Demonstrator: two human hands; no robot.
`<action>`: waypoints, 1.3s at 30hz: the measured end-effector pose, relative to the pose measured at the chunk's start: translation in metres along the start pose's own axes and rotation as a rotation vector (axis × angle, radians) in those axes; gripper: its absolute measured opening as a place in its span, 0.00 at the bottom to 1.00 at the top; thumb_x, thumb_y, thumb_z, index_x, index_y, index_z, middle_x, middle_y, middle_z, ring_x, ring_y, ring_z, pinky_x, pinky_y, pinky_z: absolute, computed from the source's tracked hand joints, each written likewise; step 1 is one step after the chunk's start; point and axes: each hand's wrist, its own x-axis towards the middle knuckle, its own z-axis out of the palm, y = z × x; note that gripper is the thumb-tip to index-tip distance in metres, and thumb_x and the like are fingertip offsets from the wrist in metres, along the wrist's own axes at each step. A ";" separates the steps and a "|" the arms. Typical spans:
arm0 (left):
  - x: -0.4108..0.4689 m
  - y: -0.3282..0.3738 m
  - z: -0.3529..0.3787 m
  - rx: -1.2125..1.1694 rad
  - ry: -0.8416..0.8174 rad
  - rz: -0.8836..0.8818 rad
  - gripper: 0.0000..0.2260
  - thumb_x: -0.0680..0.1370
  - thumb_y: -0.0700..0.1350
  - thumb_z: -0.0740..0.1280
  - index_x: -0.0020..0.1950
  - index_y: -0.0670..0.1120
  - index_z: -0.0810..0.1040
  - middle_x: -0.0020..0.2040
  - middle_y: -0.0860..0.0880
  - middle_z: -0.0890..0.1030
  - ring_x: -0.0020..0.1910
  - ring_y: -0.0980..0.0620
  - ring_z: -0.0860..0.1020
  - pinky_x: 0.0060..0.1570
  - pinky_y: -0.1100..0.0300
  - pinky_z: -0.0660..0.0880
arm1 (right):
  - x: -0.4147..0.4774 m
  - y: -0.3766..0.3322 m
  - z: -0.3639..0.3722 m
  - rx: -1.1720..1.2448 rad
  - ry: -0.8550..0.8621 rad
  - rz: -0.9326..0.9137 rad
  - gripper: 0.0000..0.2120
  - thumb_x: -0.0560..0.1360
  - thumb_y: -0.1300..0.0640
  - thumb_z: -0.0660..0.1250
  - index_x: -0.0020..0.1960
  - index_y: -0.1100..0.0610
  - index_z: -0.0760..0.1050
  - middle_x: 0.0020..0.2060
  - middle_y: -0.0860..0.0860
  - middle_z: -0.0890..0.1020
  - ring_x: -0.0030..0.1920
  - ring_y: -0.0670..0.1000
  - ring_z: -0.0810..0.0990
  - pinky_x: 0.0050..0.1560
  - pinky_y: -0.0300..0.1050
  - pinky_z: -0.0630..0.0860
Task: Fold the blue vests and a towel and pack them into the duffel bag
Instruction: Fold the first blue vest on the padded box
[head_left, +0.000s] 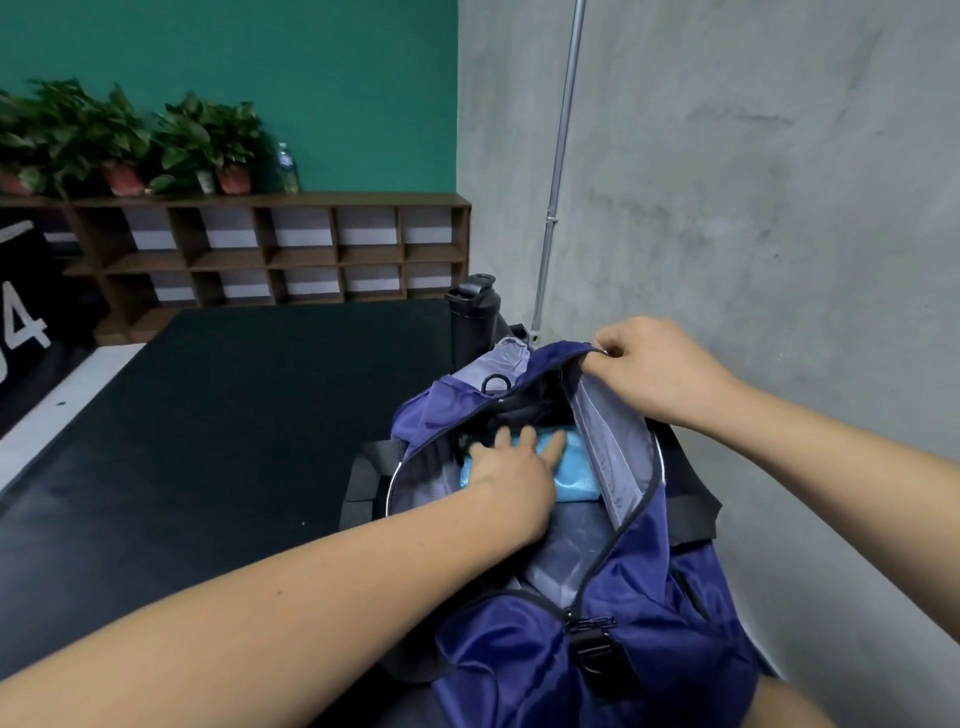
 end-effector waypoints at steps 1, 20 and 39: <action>-0.003 0.003 0.003 0.026 0.008 0.032 0.43 0.83 0.46 0.66 0.88 0.55 0.40 0.87 0.44 0.48 0.85 0.38 0.49 0.77 0.35 0.58 | 0.000 0.001 0.000 0.007 0.000 0.005 0.20 0.78 0.52 0.67 0.32 0.58 0.64 0.26 0.52 0.68 0.33 0.55 0.66 0.34 0.50 0.64; -0.003 -0.036 -0.001 0.032 -0.066 0.091 0.40 0.84 0.41 0.63 0.88 0.56 0.43 0.87 0.44 0.54 0.79 0.40 0.69 0.71 0.46 0.73 | -0.005 0.005 0.009 0.003 -0.062 0.074 0.17 0.78 0.48 0.69 0.36 0.56 0.71 0.30 0.50 0.77 0.35 0.54 0.75 0.36 0.49 0.69; -0.181 -0.203 0.011 -0.558 0.512 -0.058 0.12 0.82 0.50 0.67 0.65 0.58 0.80 0.58 0.61 0.80 0.59 0.60 0.79 0.61 0.57 0.77 | -0.014 -0.159 0.089 0.185 -0.096 -0.274 0.03 0.76 0.52 0.71 0.47 0.47 0.78 0.46 0.44 0.79 0.49 0.47 0.79 0.53 0.49 0.76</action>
